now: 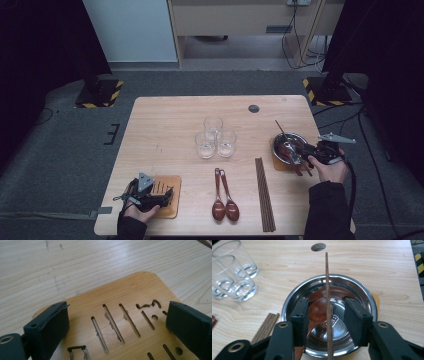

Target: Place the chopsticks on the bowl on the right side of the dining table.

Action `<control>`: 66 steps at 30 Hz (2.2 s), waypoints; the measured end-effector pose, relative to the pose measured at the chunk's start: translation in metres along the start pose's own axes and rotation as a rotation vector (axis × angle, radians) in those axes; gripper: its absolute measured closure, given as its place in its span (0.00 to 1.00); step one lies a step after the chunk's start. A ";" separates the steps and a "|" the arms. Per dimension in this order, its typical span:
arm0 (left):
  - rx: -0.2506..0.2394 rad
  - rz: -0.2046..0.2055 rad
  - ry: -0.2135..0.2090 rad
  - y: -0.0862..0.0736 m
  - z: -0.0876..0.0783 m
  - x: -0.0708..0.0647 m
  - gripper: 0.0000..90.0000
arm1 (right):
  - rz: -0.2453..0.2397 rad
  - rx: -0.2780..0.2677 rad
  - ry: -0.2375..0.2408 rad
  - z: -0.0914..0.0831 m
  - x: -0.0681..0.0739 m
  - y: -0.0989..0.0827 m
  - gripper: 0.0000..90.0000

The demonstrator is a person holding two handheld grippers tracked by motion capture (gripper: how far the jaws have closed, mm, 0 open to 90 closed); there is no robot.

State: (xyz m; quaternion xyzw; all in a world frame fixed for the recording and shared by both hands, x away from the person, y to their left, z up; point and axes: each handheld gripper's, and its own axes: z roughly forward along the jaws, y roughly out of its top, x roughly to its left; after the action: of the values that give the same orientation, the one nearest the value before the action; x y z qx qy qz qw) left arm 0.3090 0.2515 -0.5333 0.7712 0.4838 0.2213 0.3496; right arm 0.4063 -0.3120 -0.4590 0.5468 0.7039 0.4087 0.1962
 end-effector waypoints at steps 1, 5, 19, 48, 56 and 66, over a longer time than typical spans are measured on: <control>0.000 0.000 0.000 0.000 0.000 0.000 0.04 | 0.002 -0.001 0.002 -0.002 0.001 0.000 0.59; 0.000 0.000 0.000 0.000 0.000 0.000 0.04 | 0.013 -0.026 0.020 -0.008 0.002 0.001 0.57; 0.000 0.000 0.000 0.000 0.000 0.000 0.04 | -0.032 -0.076 0.059 -0.026 0.024 0.007 0.54; 0.000 -0.001 0.000 0.000 0.000 0.000 0.04 | -0.099 -0.082 0.101 -0.036 0.068 0.004 0.55; 0.000 -0.001 0.000 0.000 0.000 0.000 0.04 | -0.115 -0.076 0.106 -0.035 0.076 0.001 0.55; 0.000 0.000 0.000 0.000 0.000 0.000 0.04 | -0.143 -0.049 0.125 -0.030 0.090 -0.006 0.56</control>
State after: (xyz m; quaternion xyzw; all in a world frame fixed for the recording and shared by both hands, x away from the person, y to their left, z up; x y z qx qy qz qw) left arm 0.3091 0.2515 -0.5333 0.7711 0.4840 0.2212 0.3497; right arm 0.3518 -0.2395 -0.4304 0.4638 0.7417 0.4442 0.1936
